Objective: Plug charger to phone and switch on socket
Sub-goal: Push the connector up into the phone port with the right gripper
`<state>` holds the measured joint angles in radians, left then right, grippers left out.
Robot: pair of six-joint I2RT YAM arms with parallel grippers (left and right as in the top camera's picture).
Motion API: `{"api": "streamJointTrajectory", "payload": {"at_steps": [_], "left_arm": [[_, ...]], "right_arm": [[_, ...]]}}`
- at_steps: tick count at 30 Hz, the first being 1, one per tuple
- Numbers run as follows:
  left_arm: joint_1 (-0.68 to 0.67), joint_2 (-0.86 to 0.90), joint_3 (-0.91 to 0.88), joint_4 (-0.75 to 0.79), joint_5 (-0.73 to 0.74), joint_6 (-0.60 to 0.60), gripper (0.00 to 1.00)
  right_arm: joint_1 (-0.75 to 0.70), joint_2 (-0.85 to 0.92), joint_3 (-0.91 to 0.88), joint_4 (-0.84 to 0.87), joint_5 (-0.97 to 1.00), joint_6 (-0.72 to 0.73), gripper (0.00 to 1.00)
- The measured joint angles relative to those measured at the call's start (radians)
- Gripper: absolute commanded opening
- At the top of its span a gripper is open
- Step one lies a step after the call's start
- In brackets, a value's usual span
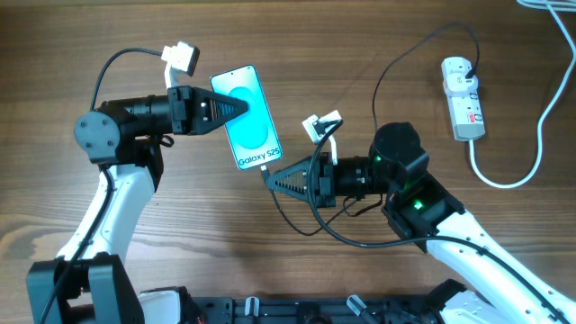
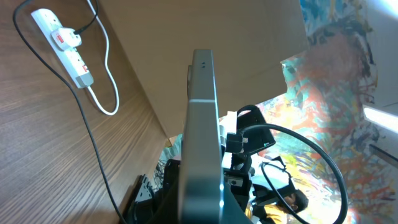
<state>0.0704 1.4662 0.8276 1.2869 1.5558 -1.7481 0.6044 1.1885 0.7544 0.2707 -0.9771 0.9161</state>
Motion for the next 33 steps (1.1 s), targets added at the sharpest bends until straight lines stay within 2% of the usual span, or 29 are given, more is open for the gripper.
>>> {"api": "streamJointTrajectory", "payload": {"at_steps": [12, 16, 25, 33], "left_arm": [[0.000, 0.000, 0.000, 0.000, -0.002, 0.000, 0.04], [0.002, 0.000, 0.000, 0.000, 0.000, 0.015, 0.04], [0.003, 0.000, 0.000, 0.000, -0.002, 0.014, 0.04], [-0.070, 0.000, 0.002, 0.023, -0.029, 0.014, 0.04]], "right_arm": [[0.002, 0.007, 0.000, 0.023, 0.016, 0.011, 0.05], [0.003, 0.050, 0.000, 0.088, -0.009, 0.032, 0.05], [-0.008, 0.058, 0.000, 0.119, -0.024, 0.048, 0.05], [-0.063, 0.058, 0.000, 0.119, -0.161, 0.047, 0.05]]}}
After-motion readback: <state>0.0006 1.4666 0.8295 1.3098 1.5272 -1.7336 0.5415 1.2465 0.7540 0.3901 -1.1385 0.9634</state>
